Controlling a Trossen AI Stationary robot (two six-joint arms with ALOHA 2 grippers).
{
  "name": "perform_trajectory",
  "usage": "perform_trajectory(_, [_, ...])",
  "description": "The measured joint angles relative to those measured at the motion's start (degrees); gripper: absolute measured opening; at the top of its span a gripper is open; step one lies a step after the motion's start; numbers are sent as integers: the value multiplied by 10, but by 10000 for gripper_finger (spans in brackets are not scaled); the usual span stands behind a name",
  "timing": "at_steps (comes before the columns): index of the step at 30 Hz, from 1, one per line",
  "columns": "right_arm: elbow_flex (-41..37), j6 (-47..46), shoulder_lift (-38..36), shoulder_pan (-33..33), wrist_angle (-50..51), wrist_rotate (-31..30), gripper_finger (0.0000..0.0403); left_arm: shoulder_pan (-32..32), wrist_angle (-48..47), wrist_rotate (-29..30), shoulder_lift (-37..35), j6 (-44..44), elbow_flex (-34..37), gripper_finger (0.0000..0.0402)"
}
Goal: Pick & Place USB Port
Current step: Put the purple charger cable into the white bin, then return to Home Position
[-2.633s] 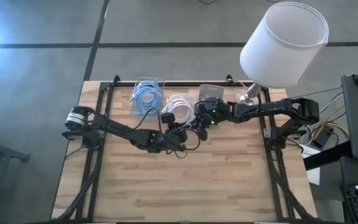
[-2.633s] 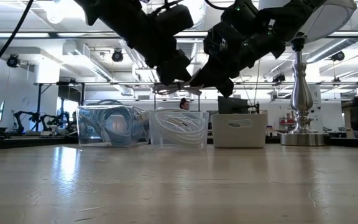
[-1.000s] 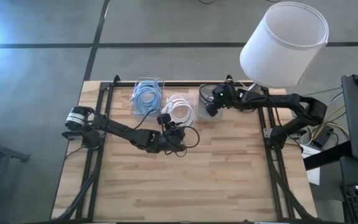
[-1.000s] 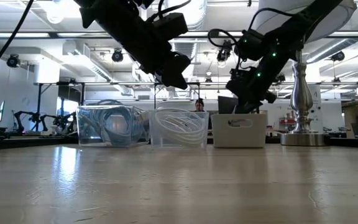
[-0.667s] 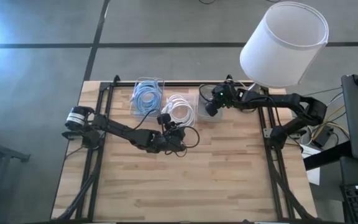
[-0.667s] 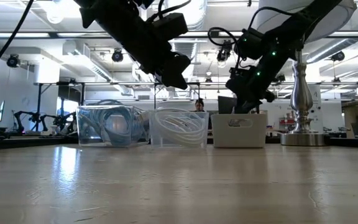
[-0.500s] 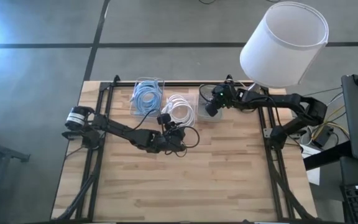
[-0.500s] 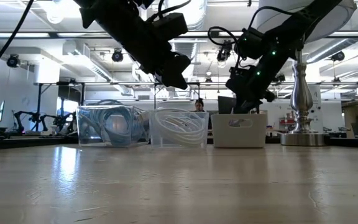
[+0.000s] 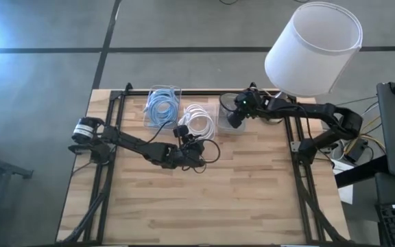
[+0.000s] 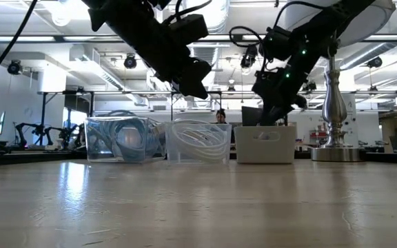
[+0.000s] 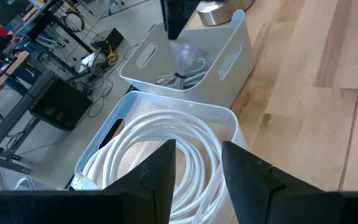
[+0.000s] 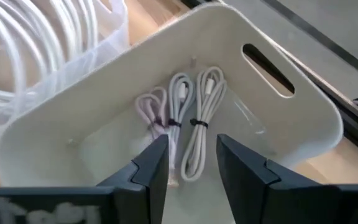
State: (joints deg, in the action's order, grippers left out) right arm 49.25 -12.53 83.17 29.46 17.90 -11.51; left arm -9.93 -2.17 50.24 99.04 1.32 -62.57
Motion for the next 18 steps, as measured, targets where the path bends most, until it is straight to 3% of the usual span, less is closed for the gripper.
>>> perform_trajectory(12, [0,24,-94,-62,23,0,132,1,3,11,0,-17,0,133])
perform_trajectory(18, [0,50,-160,-114,24,0,114,2,2,26,-6,-7,0,133])
